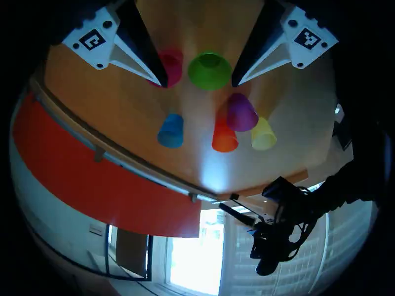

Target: Pour water

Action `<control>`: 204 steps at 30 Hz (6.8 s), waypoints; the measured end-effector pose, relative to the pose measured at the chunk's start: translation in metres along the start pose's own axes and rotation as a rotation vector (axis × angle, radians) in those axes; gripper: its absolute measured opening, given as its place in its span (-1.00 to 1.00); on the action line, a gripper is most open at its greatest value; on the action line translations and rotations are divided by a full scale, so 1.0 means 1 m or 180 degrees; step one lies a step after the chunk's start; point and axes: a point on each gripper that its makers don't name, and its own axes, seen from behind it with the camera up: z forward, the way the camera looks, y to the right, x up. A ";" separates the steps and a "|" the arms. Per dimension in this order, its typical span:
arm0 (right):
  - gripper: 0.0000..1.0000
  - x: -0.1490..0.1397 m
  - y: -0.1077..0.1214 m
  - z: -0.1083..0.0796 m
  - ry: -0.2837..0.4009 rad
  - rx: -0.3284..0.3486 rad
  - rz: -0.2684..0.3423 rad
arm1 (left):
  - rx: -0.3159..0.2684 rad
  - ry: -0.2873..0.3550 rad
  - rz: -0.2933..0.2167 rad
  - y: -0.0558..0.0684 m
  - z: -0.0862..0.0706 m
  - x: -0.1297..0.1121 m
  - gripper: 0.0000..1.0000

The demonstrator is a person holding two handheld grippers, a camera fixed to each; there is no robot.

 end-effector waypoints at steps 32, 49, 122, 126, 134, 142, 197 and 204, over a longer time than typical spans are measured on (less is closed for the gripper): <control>1.00 -0.072 -0.022 0.034 -0.0302 0.0128 -0.0051 | -0.0156 -0.0146 0.0143 0.002 0.043 -0.009 0.85; 1.00 -0.075 -0.022 0.057 -0.0287 0.0150 -0.0038 | -0.0162 -0.0171 0.0179 -0.001 0.055 -0.013 0.84; 0.85 -0.032 -0.017 0.059 0.0214 0.0083 -0.0068 | -0.0325 -0.0305 0.0368 0.006 0.083 -0.010 0.84; 0.85 -0.027 -0.017 0.055 0.0264 0.0073 -0.0064 | -0.0361 -0.0352 0.0387 0.009 0.091 -0.013 0.85; 0.85 -0.021 -0.019 0.049 0.0337 0.0059 -0.0086 | -0.0416 -0.0452 0.0436 0.013 0.106 -0.019 0.85; 0.85 -0.017 -0.020 0.046 0.0385 0.0059 -0.0091 | -0.0488 -0.0560 0.0515 0.018 0.119 -0.025 0.85; 0.85 -0.027 -0.028 0.040 0.0429 0.0139 -0.0055 | -0.0679 -0.1176 0.0794 0.028 0.201 -0.058 0.85; 0.85 -0.029 -0.029 0.040 0.0433 0.0149 -0.0044 | -0.0700 -0.1252 0.0830 0.030 0.205 -0.062 0.85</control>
